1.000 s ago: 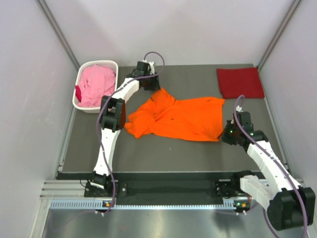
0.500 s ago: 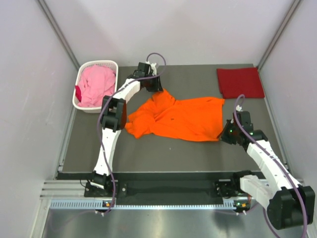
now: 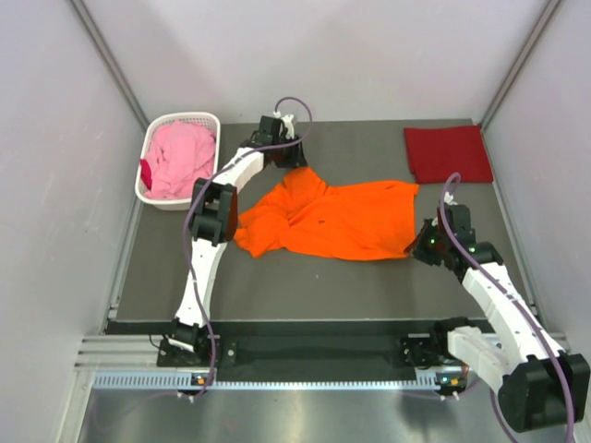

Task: Fold and stack the t-shirts
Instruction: Flatten the tshirt out

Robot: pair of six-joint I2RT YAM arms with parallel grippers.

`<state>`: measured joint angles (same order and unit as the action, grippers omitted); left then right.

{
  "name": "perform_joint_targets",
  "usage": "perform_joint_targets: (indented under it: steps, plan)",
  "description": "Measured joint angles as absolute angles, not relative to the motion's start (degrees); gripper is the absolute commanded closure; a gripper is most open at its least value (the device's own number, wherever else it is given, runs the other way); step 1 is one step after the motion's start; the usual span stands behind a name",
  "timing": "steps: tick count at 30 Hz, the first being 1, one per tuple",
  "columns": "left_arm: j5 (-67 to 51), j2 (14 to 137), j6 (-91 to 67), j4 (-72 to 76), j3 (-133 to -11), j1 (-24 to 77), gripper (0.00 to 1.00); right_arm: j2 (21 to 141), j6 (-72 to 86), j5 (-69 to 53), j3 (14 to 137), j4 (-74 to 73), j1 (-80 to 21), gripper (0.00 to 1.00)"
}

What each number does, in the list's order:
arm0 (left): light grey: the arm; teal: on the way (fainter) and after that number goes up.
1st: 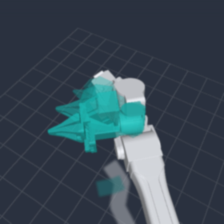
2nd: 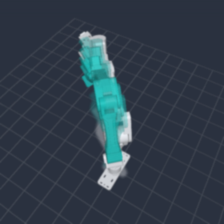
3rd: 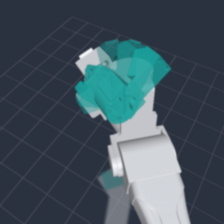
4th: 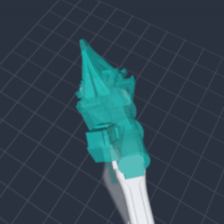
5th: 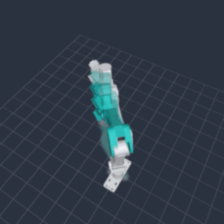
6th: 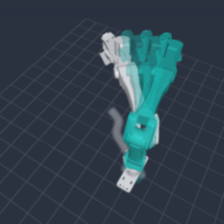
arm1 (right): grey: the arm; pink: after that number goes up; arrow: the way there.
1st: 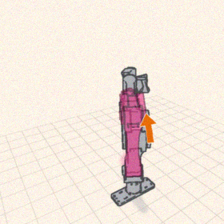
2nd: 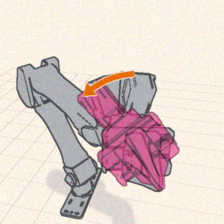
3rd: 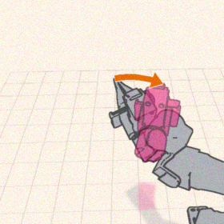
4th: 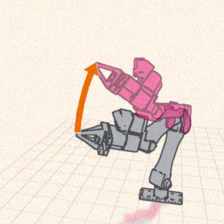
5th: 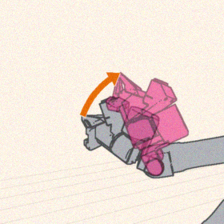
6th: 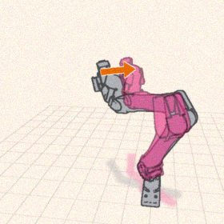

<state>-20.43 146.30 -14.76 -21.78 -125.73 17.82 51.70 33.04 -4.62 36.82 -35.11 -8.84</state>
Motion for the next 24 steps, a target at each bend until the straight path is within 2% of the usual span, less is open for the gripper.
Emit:
perform_joint_targets:
  steps: [5,7,8,11,19,24]
  plan:
    - [-21.04,147.13,-14.59,-19.42,-125.97,18.02,0.55,51.94,33.12,-4.78,36.84,-35.09,-8.84,1.0]
    - [-21.28,147.7,-14.55,-18.74,-126.58,18.09,0.59,52.01,33.15,-4.86,36.84,-35.09,-8.84,1.0]
    - [-21.39,147.94,-14.46,-18.24,-126.67,18.15,0.73,52.05,33.15,-4.86,36.86,-35.09,-8.84,1.0]
    - [-21.78,148.57,-14.46,-17.76,-126.85,18.26,0.99,52.27,33.19,-4.86,36.86,-35.07,-8.84,1.0]
    - [-19.05,147.24,-14.39,-22.17,-127.85,18.68,1.0,52.45,33.23,-3.64,39.81,-35.9,-8.84,1.0]
    - [-11.79,138.74,-14.22,-26.13,-127.81,18.68,1.0,52.05,32.97,0.27,46.17,-38.0,-8.84,1.0]
